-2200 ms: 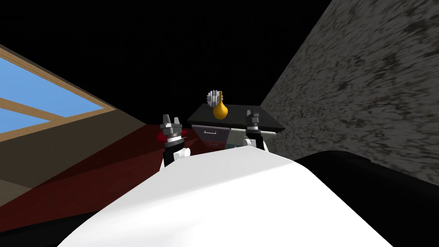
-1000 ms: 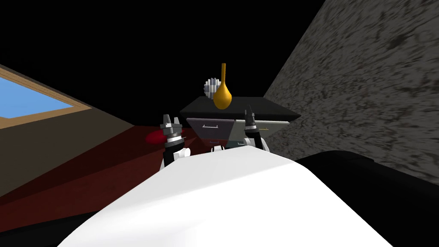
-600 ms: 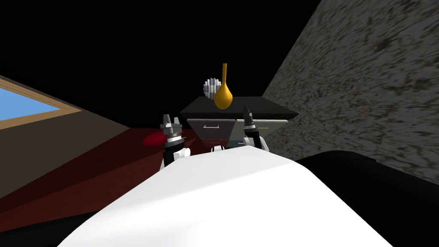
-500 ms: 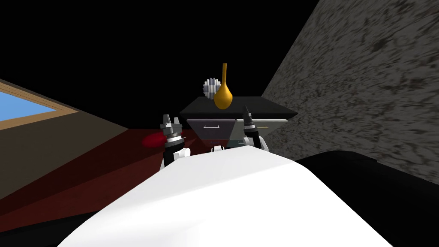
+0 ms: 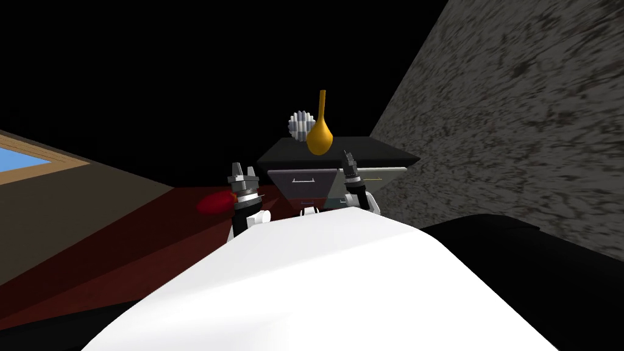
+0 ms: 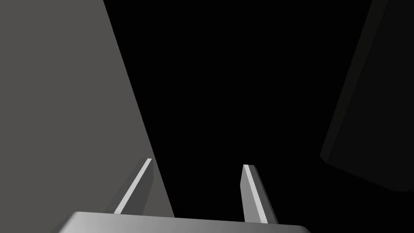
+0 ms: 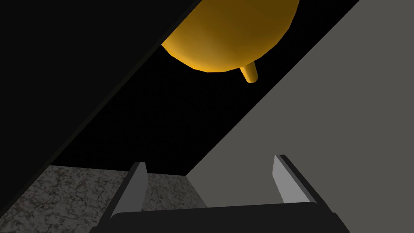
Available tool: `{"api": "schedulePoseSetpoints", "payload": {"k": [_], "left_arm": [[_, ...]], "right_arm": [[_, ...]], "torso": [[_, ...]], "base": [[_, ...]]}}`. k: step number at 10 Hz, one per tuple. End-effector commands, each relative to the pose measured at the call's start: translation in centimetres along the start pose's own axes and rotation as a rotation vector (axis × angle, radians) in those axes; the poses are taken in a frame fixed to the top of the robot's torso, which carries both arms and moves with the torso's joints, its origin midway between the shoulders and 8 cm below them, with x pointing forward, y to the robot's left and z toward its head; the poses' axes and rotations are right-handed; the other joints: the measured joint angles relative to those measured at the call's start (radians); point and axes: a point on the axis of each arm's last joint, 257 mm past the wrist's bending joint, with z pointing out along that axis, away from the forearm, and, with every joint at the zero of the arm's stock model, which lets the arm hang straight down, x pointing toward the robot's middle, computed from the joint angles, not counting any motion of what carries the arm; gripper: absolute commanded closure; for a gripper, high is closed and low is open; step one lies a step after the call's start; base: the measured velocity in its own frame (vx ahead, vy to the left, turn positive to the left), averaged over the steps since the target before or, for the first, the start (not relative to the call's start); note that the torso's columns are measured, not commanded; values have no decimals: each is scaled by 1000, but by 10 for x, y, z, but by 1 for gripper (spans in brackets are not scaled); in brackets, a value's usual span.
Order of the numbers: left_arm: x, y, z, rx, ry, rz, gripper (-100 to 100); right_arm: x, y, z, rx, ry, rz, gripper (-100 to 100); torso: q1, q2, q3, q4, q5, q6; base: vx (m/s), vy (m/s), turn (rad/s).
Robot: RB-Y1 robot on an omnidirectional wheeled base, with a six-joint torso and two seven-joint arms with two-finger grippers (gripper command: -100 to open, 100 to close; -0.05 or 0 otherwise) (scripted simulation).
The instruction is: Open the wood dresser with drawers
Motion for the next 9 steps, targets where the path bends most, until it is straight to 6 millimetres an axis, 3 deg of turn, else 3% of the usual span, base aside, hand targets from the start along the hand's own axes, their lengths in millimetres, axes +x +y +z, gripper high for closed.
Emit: {"api": "schedulePoseSetpoints", "payload": {"k": [1, 9], "left_arm": [[0, 0, 0, 0, 0, 0, 0], [0, 0, 0, 0, 0, 0, 0]], "right_arm": [[6, 4, 3, -23, 8, -96, -100], [29, 12, 9, -101, 34, -412, -100]], "torso": [[1, 0, 0, 0, 0, 0], [1, 0, 0, 0, 0, 0]], "base": [[1, 79, -69], [6, 87, -107]]}}
